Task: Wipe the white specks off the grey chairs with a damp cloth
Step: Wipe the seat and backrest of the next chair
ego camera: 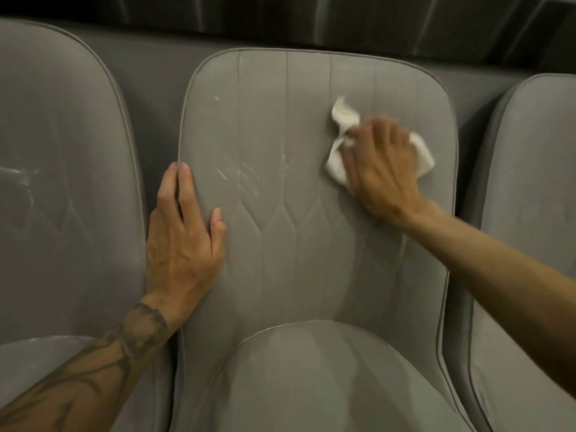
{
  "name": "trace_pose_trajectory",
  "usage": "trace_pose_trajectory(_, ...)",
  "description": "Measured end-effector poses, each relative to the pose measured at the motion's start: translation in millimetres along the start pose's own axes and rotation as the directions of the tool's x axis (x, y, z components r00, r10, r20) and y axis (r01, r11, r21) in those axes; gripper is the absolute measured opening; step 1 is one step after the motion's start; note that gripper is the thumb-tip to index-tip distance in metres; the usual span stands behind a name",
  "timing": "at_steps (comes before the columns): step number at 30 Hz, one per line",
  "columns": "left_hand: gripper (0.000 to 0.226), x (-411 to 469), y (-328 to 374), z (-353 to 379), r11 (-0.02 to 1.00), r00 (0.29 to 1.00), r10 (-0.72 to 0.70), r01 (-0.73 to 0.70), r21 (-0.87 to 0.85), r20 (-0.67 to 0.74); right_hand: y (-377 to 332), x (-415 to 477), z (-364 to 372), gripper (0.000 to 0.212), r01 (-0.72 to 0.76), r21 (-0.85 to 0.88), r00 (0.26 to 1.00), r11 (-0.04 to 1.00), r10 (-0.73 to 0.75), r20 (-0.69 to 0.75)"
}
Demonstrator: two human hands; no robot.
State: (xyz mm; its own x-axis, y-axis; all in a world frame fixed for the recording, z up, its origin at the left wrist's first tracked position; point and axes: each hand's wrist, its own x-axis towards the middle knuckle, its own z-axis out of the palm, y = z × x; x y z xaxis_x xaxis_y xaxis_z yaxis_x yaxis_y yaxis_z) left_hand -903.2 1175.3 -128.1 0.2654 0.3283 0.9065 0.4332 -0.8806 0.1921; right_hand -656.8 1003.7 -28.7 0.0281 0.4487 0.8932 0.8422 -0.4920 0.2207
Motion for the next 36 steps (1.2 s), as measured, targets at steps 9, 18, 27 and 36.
trace_pose_trajectory(9, 0.067, -1, 1, 0, 1.0, 1.0, -0.005, 0.005, 0.009, 0.008, -29, -31, 13, 0.026, -0.168, -0.05, 0.985, 0.985, 0.166, -0.042)
trace_pose_trajectory(18, 0.067, 0, 0, -1, 1.0, 1.0, -0.006, 0.006, 0.012, 0.013, -2, 17, 22, 0.025, -0.337, -0.061, 0.913, 0.939, 0.311, -0.264)
trace_pose_trajectory(27, 0.067, 0, -1, 0, 1.0, 1.0, -0.005, 0.005, 0.017, 0.02, -8, -50, 12, 0.023, 0.075, -0.041, 0.997, 0.996, -0.076, -0.013)
trace_pose_trajectory(36, 0.067, 0, -2, 2, 1.0, 1.0, -0.008, 0.008, 0.009, 0.008, -38, -74, 30, 0.024, -0.198, -0.032, 0.979, 0.98, 0.196, -0.056)
